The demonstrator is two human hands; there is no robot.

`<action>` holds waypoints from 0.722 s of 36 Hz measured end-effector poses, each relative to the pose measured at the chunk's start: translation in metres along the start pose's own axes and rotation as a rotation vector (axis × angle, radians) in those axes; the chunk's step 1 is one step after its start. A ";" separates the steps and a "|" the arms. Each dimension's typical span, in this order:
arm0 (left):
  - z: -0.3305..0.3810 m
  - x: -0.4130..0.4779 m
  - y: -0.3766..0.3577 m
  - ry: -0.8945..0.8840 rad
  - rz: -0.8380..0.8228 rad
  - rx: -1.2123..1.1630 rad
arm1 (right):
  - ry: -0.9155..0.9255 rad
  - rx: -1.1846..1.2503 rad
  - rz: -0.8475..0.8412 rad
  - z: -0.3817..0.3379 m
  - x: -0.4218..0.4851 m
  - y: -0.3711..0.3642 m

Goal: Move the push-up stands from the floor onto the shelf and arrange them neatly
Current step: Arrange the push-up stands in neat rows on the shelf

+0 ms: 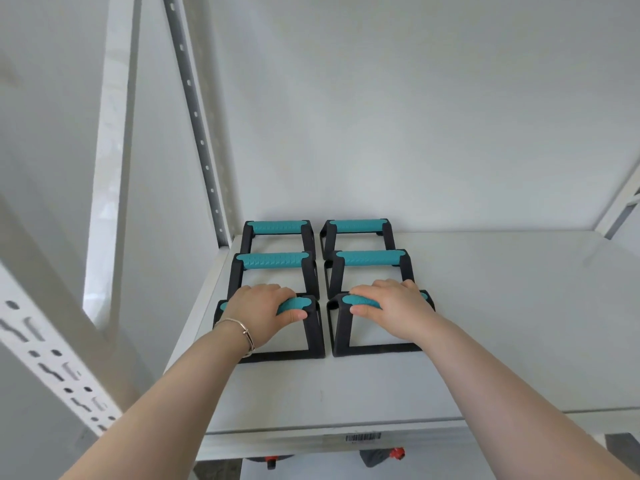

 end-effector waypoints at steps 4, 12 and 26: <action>0.000 -0.001 0.000 -0.009 -0.002 0.013 | -0.001 -0.013 -0.006 -0.001 -0.001 0.001; 0.004 -0.001 0.001 -0.003 -0.022 0.026 | -0.048 -0.068 0.063 -0.005 0.002 -0.001; 0.008 -0.003 0.004 0.044 -0.046 -0.011 | -0.058 -0.076 0.083 -0.006 0.000 -0.002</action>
Point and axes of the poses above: each hand's wrist, its own x-axis towards the middle knuckle, its own y-axis out of the back of the hand, z = x × y, the point moved 4 cm from there along x, towards the middle knuckle, and after that the axes turned 10 degrees about -x, right-handed, at the moved point
